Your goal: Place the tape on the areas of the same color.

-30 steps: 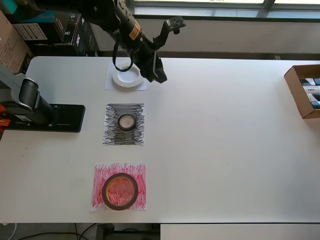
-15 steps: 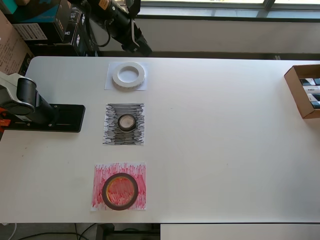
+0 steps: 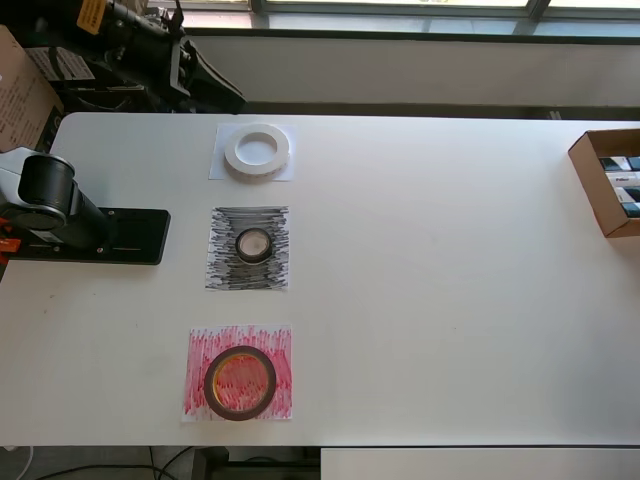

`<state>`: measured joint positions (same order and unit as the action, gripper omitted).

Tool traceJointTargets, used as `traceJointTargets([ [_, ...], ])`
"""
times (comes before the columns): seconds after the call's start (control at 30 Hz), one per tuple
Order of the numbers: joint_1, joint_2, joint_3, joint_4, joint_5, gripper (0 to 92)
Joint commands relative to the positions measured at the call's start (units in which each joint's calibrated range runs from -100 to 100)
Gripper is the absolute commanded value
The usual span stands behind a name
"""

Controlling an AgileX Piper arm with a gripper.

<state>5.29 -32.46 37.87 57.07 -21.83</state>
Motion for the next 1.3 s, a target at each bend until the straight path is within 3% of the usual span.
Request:
traceJointTargets([
  [0.0,0.33,-15.63,9.34,-1.45,-4.12,7.7],
  [0.67,2.54,-49.21,28.69,-1.54,-11.57,7.3],
  [0.97,2.54,-54.91,32.06,-1.79,-12.63,7.3],
  [1.27,2.3,-63.99,46.23,-21.22,-12.71,7.3],
])
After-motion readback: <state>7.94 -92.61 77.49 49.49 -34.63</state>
